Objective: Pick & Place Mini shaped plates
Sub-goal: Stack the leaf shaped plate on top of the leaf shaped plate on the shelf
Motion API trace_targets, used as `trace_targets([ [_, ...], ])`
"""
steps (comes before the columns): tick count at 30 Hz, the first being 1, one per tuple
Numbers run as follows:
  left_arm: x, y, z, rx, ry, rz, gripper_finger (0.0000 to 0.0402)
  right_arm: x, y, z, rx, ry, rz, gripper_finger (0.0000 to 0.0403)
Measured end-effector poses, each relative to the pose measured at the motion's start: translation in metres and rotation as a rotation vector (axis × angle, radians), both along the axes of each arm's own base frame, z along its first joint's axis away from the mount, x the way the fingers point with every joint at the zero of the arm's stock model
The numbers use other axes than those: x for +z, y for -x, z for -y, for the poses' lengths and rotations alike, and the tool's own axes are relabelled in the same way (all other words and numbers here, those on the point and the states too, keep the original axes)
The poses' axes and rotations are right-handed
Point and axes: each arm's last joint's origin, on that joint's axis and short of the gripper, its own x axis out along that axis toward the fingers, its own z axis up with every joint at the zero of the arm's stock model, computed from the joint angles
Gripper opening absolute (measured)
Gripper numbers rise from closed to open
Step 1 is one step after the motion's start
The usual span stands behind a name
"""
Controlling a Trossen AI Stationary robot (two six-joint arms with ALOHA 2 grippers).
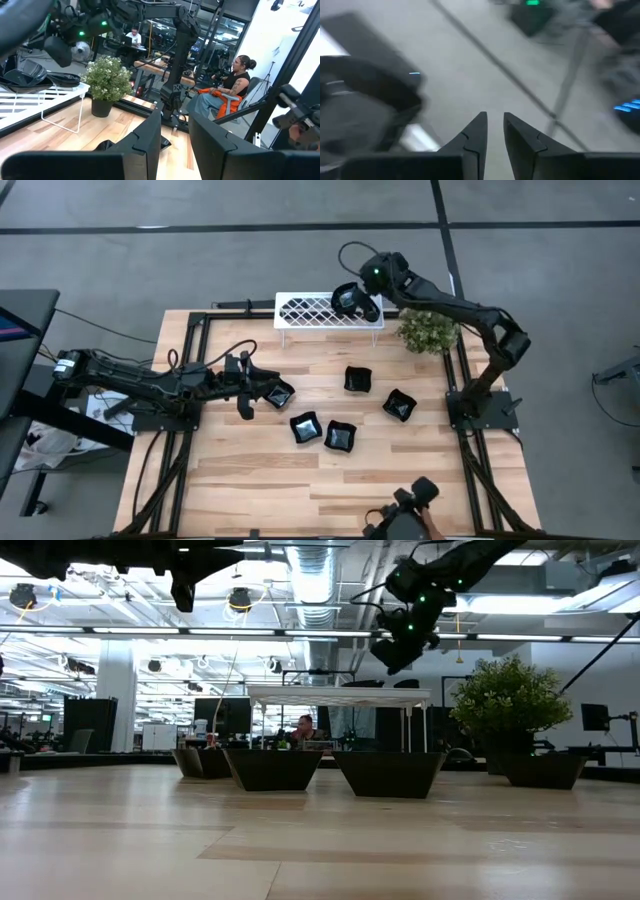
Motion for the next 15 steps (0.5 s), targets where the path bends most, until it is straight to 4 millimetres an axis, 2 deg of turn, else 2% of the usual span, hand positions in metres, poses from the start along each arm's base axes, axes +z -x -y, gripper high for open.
trace_targets([
  [5,0.0,0.0,0.0,0.0,0.0,0.0,0.0102,0.001,0.009,0.013,0.109,-0.131,0.154,0.005],
  [10,0.0,0.0,0.0,0.0,0.0,0.0,0.0102,-0.001,0.018,0.021,0.102,-0.165,0.18,0.0022],
  [15,0.0,0.0,0.0,0.0,0.0,0.0,0.0102,-0.002,0.016,0.018,0.144,-0.202,0.193,0.0002],
])
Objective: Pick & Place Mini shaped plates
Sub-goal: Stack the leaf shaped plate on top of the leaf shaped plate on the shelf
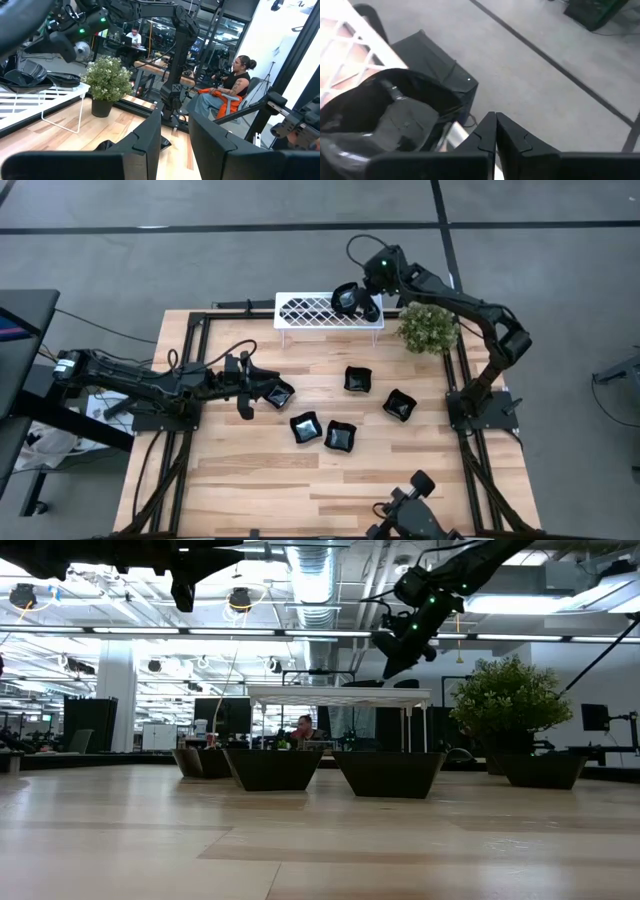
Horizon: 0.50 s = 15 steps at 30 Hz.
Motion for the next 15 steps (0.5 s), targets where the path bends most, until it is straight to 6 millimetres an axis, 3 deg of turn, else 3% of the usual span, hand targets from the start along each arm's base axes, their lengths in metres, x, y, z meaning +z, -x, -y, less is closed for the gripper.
trace_targets([
  [15,0.0,0.0,0.0,0.0,0.0,0.0,0.0102,-0.0044,-0.0021,-0.0066,0.012,-0.036,-0.043,0.0003],
])
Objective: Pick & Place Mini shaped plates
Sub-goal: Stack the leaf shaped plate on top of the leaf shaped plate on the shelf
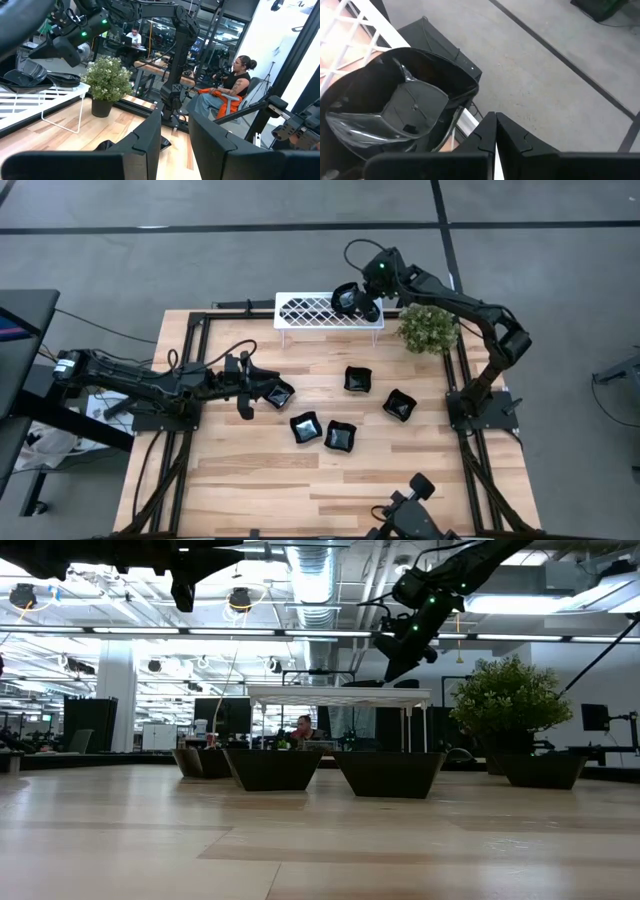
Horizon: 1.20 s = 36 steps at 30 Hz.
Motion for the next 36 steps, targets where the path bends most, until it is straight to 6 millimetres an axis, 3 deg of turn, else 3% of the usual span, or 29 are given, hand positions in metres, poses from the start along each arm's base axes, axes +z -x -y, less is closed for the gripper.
trace_targets([
  [13,0.0,0.0,0.0,0.0,0.0,0.001,0.0102,-0.02,-0.013,0.012,0.017,0.0,-0.007,0.0003],
  [36,0.001,0.0,0.0,0.0,0.001,0.007,0.0102,-0.01,-0.026,0.011,0.199,0.054,0.127,0.0003],
])
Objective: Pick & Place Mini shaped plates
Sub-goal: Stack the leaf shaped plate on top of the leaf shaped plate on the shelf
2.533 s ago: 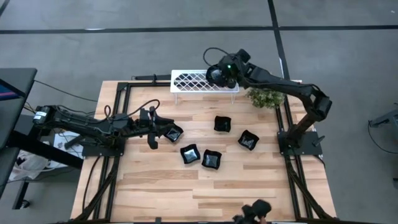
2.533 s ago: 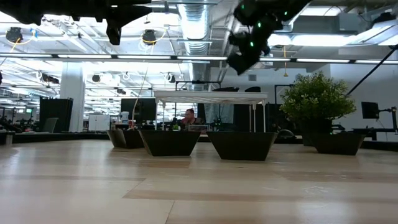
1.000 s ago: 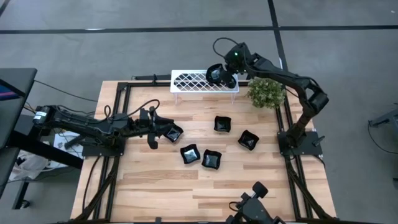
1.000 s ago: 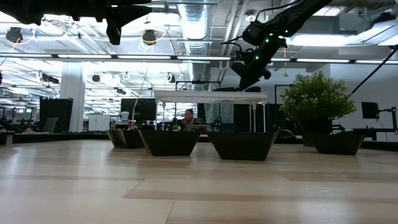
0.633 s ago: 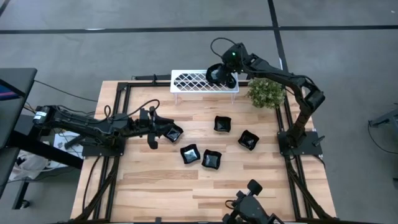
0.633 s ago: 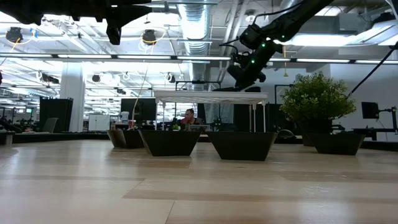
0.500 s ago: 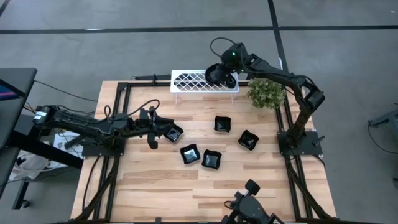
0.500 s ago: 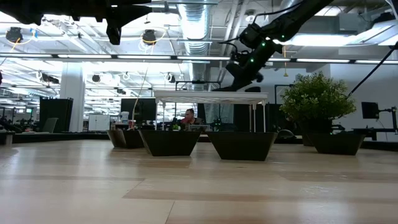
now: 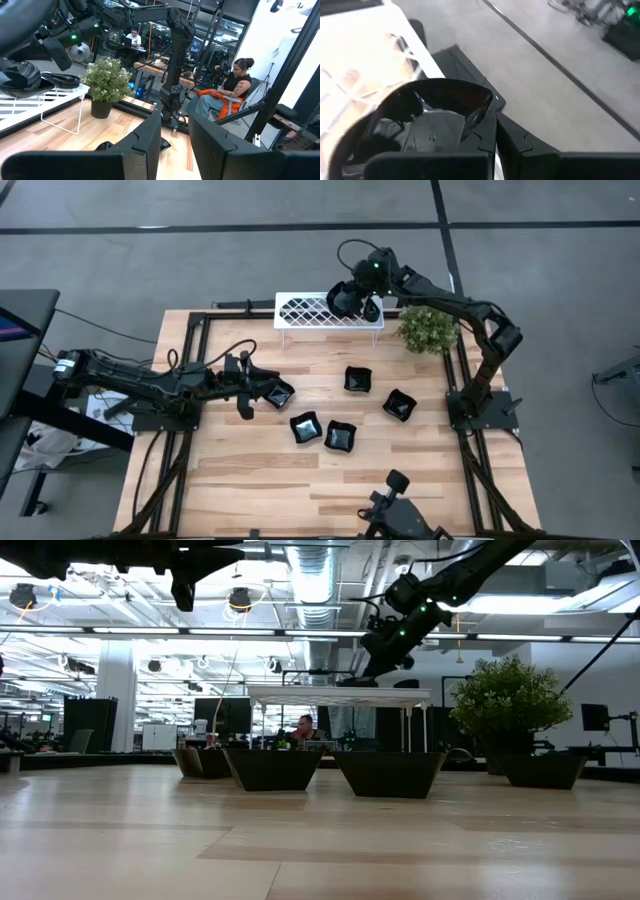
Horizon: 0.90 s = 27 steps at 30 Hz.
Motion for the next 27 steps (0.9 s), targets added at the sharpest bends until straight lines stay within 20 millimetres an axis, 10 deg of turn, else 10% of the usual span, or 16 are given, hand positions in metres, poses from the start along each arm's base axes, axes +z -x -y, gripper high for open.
trace_targets([
  [16,0.0,0.0,0.0,0.0,0.0,0.001,0.0102,0.018,-0.013,-0.009,0.073,0.037,0.064,0.0003],
  [27,0.0,0.0,0.0,0.0,0.001,0.004,0.0102,0.013,-0.04,-0.053,0.406,-0.075,0.041,0.0001],
])
